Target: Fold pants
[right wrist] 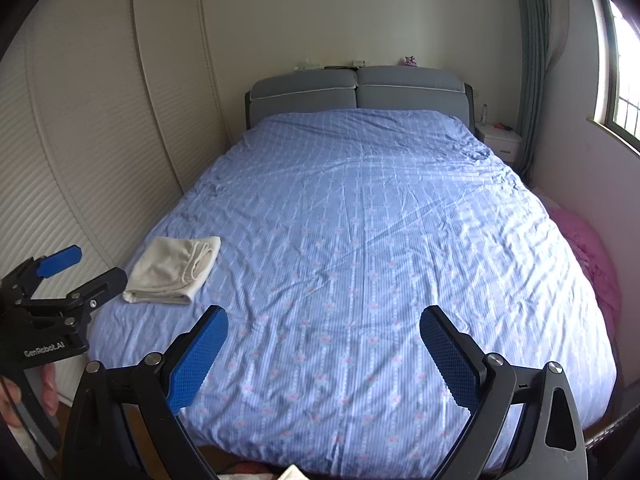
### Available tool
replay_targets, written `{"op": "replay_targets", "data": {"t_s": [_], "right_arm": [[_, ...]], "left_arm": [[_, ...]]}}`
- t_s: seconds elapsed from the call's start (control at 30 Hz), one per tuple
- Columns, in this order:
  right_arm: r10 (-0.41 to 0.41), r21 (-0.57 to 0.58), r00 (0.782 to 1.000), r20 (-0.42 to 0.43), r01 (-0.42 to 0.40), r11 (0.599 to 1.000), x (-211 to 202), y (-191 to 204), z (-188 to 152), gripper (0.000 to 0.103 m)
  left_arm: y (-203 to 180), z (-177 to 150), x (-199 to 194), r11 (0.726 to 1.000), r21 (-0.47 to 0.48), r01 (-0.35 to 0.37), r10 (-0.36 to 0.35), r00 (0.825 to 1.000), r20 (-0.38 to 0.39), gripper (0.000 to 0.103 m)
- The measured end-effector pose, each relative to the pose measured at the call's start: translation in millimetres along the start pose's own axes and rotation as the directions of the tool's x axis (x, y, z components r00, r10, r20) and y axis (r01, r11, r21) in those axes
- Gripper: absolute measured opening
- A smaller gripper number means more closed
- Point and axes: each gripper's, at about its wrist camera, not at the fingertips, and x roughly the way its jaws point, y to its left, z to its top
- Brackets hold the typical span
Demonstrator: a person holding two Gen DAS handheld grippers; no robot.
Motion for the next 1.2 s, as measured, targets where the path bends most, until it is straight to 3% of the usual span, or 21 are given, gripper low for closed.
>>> {"op": "replay_targets", "data": {"t_s": [1.2], "right_arm": [[0.023, -0.013, 0.998, 0.061, -0.022, 1.000, -28.8, -8.6, 4.4, 0.098]], "left_arm": [[-23.5, 4.5, -34.1, 1.000, -0.025, -0.011, 0.012, 0.998, 0.057, 0.103]]}}
